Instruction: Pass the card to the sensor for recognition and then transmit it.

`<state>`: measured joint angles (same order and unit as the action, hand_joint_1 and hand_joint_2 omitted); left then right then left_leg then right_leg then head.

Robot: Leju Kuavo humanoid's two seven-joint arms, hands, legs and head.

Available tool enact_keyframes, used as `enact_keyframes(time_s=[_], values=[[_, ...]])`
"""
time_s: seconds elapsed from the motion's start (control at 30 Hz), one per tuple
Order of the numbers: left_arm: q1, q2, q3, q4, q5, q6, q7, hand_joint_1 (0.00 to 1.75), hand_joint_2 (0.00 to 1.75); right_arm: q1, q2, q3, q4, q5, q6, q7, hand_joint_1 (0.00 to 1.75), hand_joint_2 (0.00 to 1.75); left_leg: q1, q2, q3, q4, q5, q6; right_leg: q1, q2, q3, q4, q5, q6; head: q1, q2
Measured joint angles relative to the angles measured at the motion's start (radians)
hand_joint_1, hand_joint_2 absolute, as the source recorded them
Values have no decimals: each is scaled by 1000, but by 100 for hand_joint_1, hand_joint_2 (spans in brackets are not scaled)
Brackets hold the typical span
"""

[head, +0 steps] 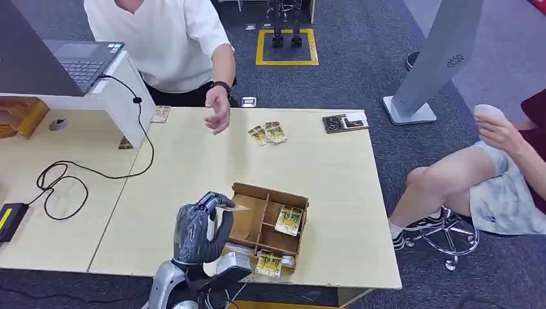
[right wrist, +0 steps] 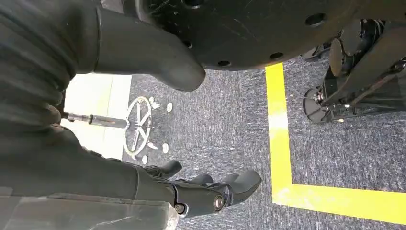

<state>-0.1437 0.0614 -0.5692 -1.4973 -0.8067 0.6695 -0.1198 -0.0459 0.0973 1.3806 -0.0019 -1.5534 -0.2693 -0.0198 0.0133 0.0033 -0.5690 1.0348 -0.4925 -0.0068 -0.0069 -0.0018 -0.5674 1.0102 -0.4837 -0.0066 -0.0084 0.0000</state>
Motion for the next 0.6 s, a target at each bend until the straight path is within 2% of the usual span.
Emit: enact_keyframes(time_s=[0.17, 0.33, 0.6], values=[[-89, 0, 2, 26, 53, -10, 23, 175, 175, 0, 0, 2, -5, 1, -9, 0, 0, 175, 0, 0, 0, 0, 0, 0, 0, 0, 0, 0, 0, 0, 0, 0], [-171, 0, 14, 77, 58, -30, 59, 175, 175, -1, -1, 10, -8, 2, -11, 0, 0, 175, 0, 0, 0, 0, 0, 0, 0, 0, 0, 0, 0, 0, 0, 0], [-308, -5, 42, 236, 39, -55, 135, 175, 175, -4, -5, 23, -13, 5, -14, 9, 0, 175, 0, 0, 0, 0, 0, 0, 0, 0, 0, 0, 0, 0, 0, 0]])
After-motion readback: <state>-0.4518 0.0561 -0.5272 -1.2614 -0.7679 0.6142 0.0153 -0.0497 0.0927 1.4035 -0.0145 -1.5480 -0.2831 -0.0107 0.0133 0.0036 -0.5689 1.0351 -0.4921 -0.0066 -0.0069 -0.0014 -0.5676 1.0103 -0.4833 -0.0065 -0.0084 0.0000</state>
